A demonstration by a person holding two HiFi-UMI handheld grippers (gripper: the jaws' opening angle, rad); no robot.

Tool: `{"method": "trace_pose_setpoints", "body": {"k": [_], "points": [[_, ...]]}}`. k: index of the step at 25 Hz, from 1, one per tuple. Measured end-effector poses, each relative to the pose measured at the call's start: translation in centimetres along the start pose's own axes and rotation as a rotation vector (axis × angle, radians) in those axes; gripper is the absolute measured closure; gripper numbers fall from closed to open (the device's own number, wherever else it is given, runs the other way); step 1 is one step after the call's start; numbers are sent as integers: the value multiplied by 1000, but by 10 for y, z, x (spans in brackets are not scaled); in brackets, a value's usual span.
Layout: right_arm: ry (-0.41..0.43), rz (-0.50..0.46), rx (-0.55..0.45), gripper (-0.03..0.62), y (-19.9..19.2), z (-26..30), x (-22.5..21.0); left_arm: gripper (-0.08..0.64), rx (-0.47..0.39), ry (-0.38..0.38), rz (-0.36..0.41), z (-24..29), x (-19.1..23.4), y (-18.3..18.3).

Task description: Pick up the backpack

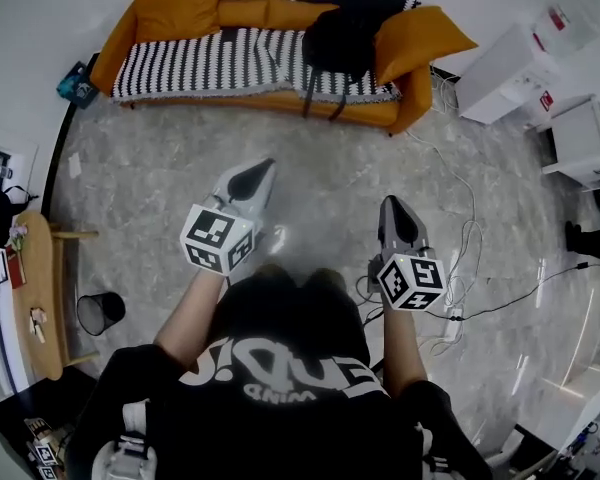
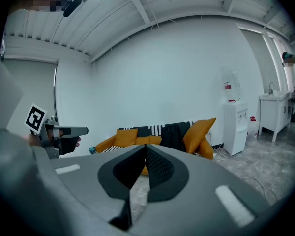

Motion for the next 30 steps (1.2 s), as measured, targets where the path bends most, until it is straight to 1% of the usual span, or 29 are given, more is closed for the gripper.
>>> {"method": "trace_pose_setpoints", "body": {"k": [4, 9, 12, 17, 22, 26, 30], "points": [[-31, 11, 11, 591, -9, 8, 2, 558, 8, -27, 4, 8, 16, -3], [-59, 22, 22, 591, -6, 23, -11, 558, 26, -38, -13, 34, 32, -3], [-57, 27, 22, 591, -3, 43, -21, 558, 30, -58, -14, 53, 37, 2], [-40, 32, 11, 591, 8, 88, -36, 558, 41, -68, -7, 92, 55, 9], [-19, 45, 20, 591, 21, 141, -63, 558, 38, -54, -9, 140, 78, 31], [12, 45, 22, 591, 47, 183, -88, 558, 42, -37, -18, 180, 95, 55], [39, 47, 24, 591, 72, 227, -122, 558, 28, -6, -26, 227, 114, 82]]}}
Point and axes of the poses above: the fingertips, and each gripper's own axes: z forward along the fingers, x to its left, y out of its top, the point moved 1 cm from there along -z, backward along the fingers, and after that the axes turned 9 degrees about -z, right-handed, at the moved point
